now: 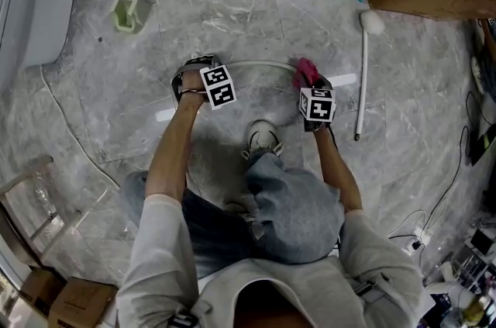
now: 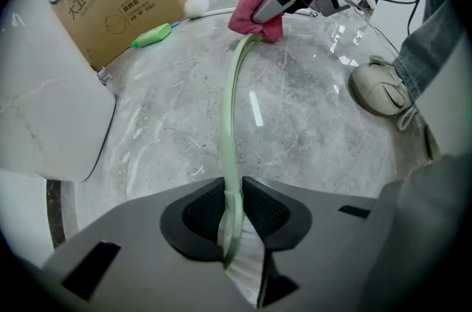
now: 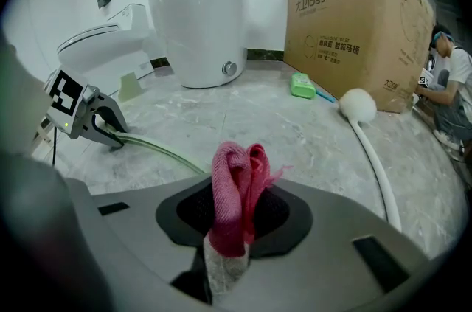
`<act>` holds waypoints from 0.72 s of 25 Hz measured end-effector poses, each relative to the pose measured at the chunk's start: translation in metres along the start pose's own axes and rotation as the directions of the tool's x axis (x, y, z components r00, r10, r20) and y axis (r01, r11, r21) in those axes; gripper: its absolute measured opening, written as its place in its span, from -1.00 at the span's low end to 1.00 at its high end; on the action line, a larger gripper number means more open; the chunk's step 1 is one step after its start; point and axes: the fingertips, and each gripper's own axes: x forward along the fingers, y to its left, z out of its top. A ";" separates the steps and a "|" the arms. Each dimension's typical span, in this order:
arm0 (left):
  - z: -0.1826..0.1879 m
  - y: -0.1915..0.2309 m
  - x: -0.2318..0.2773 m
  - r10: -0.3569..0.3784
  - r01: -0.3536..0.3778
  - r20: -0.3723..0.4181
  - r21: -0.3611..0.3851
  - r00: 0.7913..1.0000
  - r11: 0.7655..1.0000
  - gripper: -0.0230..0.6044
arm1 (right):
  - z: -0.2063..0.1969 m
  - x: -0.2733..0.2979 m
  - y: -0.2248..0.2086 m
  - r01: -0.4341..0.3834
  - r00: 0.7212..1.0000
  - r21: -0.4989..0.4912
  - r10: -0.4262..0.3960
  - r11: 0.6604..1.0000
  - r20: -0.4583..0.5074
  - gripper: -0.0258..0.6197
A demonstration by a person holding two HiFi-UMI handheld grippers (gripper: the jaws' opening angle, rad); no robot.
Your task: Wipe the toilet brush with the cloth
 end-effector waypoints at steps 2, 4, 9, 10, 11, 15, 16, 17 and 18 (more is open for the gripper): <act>-0.001 0.000 0.000 0.005 -0.005 0.000 0.001 1.000 1.000 -0.65 | -0.003 0.000 -0.001 0.003 1.000 0.003 -0.003 1.000 -0.006 -0.57; -0.002 0.000 0.000 0.013 -0.013 0.002 0.005 1.000 1.000 -0.65 | -0.004 0.000 -0.001 0.004 1.000 0.003 -0.004 1.000 -0.012 -0.57; 0.000 0.004 -0.002 0.092 -0.091 0.053 -0.011 0.994 0.996 -0.54 | -0.001 0.002 0.001 -0.001 1.000 0.004 0.001 1.000 -0.026 -0.57; -0.001 0.006 -0.005 0.124 -0.123 0.076 -0.024 0.989 0.992 -0.39 | 0.003 0.001 0.003 -0.005 1.000 0.000 0.005 1.000 -0.016 -0.57; -0.001 0.007 -0.009 0.153 -0.150 0.097 -0.037 0.983 0.988 -0.22 | 0.008 -0.002 0.004 -0.007 1.000 -0.005 0.007 1.000 0.001 -0.57; 0.010 0.008 -0.026 0.219 -0.207 0.181 -0.081 0.959 0.975 -0.22 | 0.025 -0.014 0.001 -0.001 0.998 -0.012 0.002 1.000 0.057 -0.57; 0.013 0.010 -0.032 0.237 -0.219 0.206 -0.104 0.950 0.970 -0.22 | 0.028 -0.016 0.003 -0.003 0.998 -0.014 0.004 1.000 0.067 -0.57; 0.015 0.013 -0.039 0.260 -0.232 0.232 -0.140 0.937 0.963 -0.22 | 0.033 -0.018 0.005 -0.006 0.997 -0.015 0.007 1.000 0.077 -0.57; 0.019 0.019 -0.047 0.286 -0.241 0.261 -0.193 0.922 0.951 -0.22 | 0.037 -0.019 0.006 -0.008 0.996 -0.016 0.010 1.000 0.088 -0.57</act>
